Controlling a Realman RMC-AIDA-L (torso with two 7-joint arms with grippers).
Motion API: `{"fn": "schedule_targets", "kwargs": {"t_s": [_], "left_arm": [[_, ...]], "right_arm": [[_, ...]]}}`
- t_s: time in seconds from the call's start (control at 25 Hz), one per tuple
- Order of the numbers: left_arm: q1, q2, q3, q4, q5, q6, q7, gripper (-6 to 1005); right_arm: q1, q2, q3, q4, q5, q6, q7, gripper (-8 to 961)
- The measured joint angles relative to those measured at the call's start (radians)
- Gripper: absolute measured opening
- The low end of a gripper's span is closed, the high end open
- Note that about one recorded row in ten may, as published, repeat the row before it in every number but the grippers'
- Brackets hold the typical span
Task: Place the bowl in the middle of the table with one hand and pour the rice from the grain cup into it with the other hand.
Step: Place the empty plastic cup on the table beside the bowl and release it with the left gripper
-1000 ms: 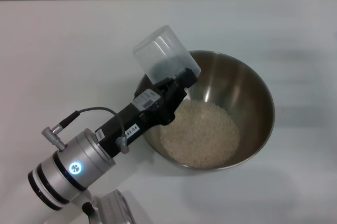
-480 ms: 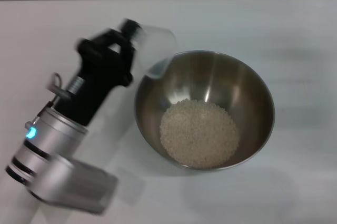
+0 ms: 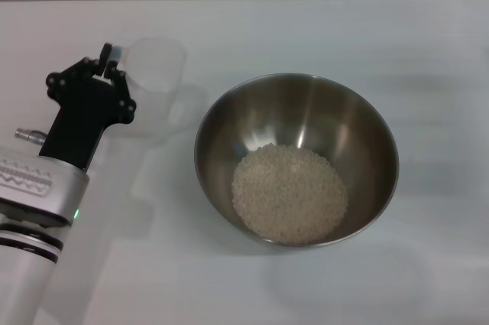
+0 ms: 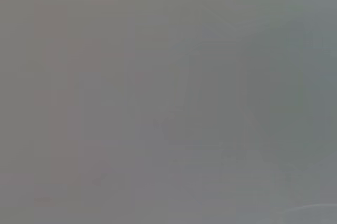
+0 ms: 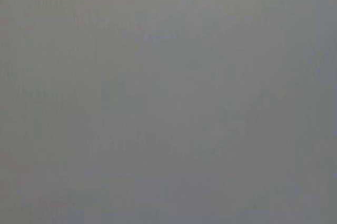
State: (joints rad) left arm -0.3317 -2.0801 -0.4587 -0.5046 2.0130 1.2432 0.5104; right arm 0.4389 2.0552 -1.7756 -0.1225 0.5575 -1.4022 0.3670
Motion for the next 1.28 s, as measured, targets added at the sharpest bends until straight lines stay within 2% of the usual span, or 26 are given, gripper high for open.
{"fn": "schedule_targets", "kwargs": {"t_s": [0.04,0.24,0.36,1.04,1.28], "left_arm": [[0.000,0.000,0.000,0.005,-0.029,-0.027,-0.055,39],[0.001,0.000,0.000,0.008,-0.050,-0.057,-0.108,39],[0.002,0.000,0.000,0.014,-0.062,-0.119,-0.165,39],[-0.015,0.000,0.000,0.032,-0.113,-0.209,-0.170,41],[-0.024,0.000,-0.013,0.045,-0.113,-0.242,-0.222,41]], "right_arm": [[0.000,0.000,0.000,0.000,0.000,0.000,0.000,582],[-0.003,0.000,0.000,0.005,-0.001,0.000,0.054,582],[-0.007,0.002,0.000,0.005,-0.001,0.000,0.058,582],[-0.013,0.010,0.000,0.003,-0.001,0.006,0.056,582],[-0.014,0.010,0.000,0.004,-0.001,0.002,0.057,582]]}}
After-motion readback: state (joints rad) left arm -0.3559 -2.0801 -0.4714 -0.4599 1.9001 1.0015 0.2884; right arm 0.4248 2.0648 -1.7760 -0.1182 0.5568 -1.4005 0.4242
